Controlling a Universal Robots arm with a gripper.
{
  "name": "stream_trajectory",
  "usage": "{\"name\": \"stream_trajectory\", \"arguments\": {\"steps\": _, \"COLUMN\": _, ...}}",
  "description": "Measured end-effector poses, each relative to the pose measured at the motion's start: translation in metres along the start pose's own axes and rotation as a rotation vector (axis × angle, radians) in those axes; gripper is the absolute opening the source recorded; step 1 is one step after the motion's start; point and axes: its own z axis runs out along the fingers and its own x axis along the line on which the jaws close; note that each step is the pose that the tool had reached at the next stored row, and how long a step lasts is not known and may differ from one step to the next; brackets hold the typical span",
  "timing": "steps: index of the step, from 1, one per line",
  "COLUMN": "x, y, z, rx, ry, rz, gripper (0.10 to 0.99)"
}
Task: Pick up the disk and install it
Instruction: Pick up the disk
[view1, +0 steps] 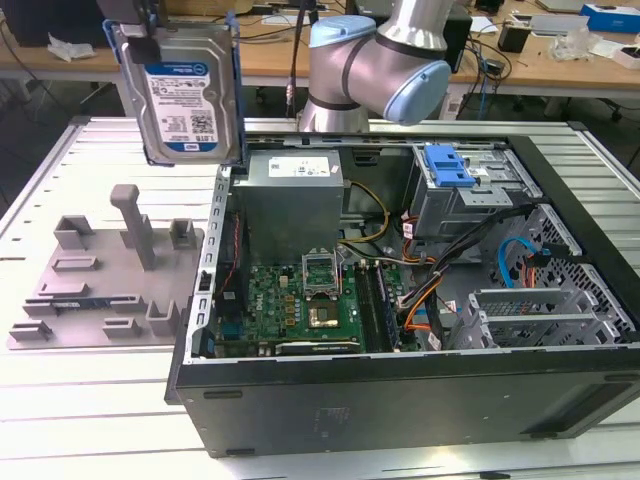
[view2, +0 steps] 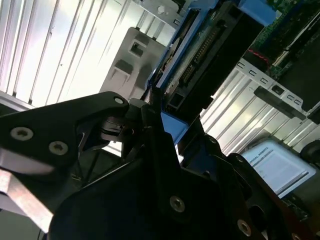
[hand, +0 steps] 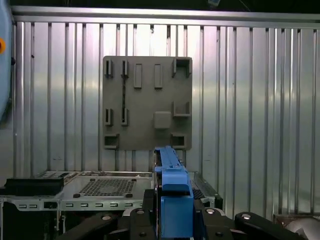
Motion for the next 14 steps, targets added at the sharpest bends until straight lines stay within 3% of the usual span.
{"name": "stream_trajectory", "arguments": {"steps": 1, "x": 0.004, "y": -0.0128, "z": -0.0002, "rx": 0.0, "ry": 0.0, "rz": 0.0, "gripper": 0.369}}
{"name": "stream_trajectory", "arguments": {"steps": 4, "x": 0.0065, "y": -0.0207, "z": -0.0004, "rx": 0.0, "ry": 0.0, "rz": 0.0, "gripper": 0.369}}
{"name": "stream_trajectory", "arguments": {"steps": 8, "x": 0.0123, "y": -0.0389, "z": -0.0006, "rx": 0.0, "ry": 0.0, "rz": 0.0, "gripper": 0.369}}
{"name": "stream_trajectory", "arguments": {"steps": 14, "x": 0.0192, "y": -0.0558, "z": -0.001, "rx": 0.0, "ry": 0.0001, "rz": 0.0, "gripper": 0.369}}
